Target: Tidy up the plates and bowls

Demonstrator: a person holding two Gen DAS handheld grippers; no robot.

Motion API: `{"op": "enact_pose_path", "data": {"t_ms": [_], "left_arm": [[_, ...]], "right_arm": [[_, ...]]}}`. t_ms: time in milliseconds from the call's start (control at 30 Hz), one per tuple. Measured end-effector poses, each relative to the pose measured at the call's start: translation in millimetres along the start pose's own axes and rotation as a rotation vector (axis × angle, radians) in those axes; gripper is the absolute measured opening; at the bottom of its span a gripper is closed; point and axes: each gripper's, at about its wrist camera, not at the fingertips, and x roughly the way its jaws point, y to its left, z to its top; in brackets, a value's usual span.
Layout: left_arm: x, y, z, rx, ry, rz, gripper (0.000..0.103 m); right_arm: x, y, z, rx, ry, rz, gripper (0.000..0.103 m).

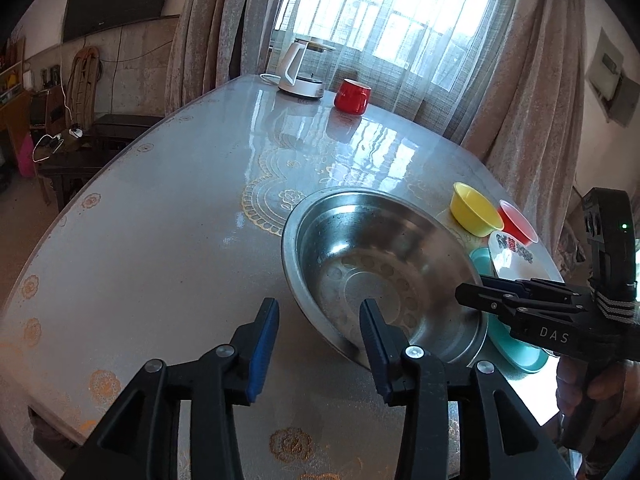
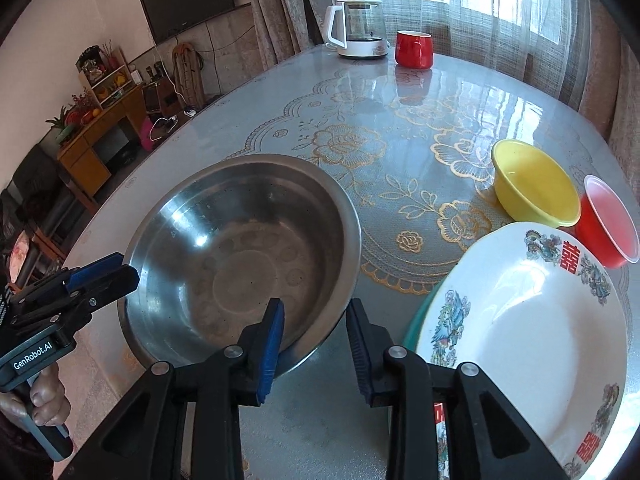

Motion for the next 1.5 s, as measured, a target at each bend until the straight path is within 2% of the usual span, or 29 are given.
{"op": "enact_pose_path", "data": {"t_ms": [333,433,567,833,967,1100,1200,1333,1500], "left_arm": [[-20,-2,18,0.031,-0.084,0.045,0.043],[-16,-14,25,0.059,-0.083,0.043,0.043],[0,-32,33,0.074,-0.041,0.026,0.043],[22,-77,56,0.15,-0.041,-0.039,0.043],[38,-99,71,0.196,-0.029,-0.025,0.046],[61,-114,89,0.155,0.029,-0.021,0.046],[79,-126,103,0.12,0.082,-0.095,0.046],[99,-150,118,0.138,0.089,-0.083,0.046],[133,-174,133,0.112,0.153,-0.103,0.046]], "right_arm": [[-31,-24,-15,0.092,-0.094,0.052,0.035],[-39,-39,-16,0.144,-0.128,0.072,0.035],[-50,-63,-14,0.22,-0.172,0.088,0.035],[-61,-123,-12,0.395,-0.217,0.056,0.036],[-62,-158,-10,0.505,-0.235,0.037,0.036],[-58,-192,-4,0.611,-0.237,0.005,0.036],[-51,-211,2,0.662,-0.226,0.001,0.036],[-37,-221,12,0.693,-0.201,0.007,0.032],[-18,-228,18,0.739,-0.172,0.001,0.028]]}}
